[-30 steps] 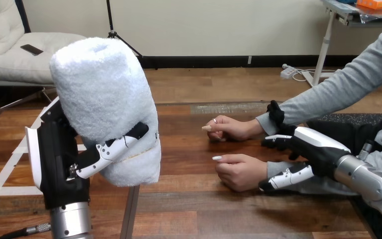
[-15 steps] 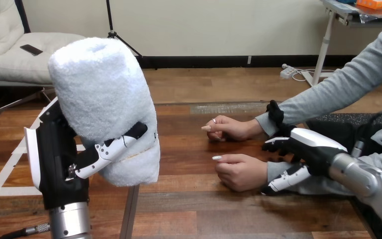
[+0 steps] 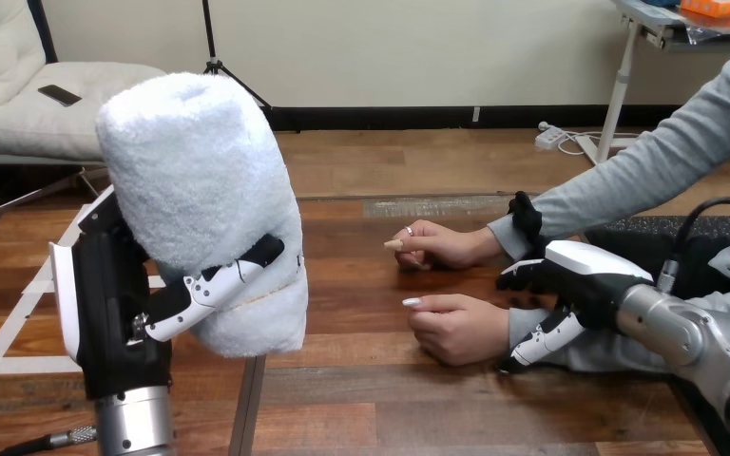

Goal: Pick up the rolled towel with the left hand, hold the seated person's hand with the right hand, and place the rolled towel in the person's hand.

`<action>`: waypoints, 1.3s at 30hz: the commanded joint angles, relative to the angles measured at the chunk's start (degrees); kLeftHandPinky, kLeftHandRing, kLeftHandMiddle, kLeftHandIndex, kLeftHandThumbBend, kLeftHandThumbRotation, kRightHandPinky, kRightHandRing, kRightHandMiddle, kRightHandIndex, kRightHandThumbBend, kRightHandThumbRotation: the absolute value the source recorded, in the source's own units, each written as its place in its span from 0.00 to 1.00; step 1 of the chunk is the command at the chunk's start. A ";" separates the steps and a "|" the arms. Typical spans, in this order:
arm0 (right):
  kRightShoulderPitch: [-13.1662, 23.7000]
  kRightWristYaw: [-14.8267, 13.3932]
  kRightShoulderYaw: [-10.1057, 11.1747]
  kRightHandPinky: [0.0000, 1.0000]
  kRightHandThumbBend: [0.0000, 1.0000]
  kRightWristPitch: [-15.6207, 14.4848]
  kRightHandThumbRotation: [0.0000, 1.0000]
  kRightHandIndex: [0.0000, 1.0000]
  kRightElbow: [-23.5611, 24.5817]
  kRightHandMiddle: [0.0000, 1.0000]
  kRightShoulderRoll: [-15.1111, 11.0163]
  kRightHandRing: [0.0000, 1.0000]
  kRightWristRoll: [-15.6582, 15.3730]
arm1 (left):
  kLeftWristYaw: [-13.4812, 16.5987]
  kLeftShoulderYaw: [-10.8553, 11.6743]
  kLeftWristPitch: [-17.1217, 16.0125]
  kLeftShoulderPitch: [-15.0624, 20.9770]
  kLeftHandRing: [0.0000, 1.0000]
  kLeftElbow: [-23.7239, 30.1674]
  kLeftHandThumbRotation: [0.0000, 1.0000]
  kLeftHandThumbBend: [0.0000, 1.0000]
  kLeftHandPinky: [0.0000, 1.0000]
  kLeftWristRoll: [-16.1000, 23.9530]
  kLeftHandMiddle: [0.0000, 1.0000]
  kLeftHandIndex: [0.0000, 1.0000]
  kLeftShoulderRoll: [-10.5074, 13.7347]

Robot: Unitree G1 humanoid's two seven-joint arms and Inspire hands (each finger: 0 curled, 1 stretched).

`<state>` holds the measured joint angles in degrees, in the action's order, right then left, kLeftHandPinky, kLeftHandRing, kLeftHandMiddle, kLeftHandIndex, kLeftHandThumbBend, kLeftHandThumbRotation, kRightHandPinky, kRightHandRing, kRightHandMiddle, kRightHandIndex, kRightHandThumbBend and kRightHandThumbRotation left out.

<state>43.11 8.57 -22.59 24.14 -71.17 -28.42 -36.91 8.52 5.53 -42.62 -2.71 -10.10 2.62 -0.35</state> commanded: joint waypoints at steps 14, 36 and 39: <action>3.62 -1.03 -2.78 0.70 1.00 -1.69 0.27 0.81 -2.52 0.83 2.69 0.83 -1.18 | 0.34 0.54 -0.32 2.19 0.33 2.86 0.00 0.58 0.28 0.38 0.40 0.43 -0.08; 3.87 0.54 -4.80 0.62 0.95 -2.08 0.15 0.74 -3.00 0.77 3.49 0.74 -2.49 | 0.27 0.91 -0.73 2.30 0.33 2.41 0.00 0.58 0.29 0.36 0.40 0.43 0.25; 3.92 0.80 -5.13 0.61 0.95 -2.39 0.14 0.73 -3.15 0.76 3.60 0.73 -2.49 | 0.16 0.89 -0.66 2.30 0.33 2.47 0.00 0.58 0.29 0.12 0.40 0.43 0.25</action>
<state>46.10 7.99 -26.07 22.26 -72.77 -26.67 -38.47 8.55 5.83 -42.59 -2.97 -10.10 2.73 -0.32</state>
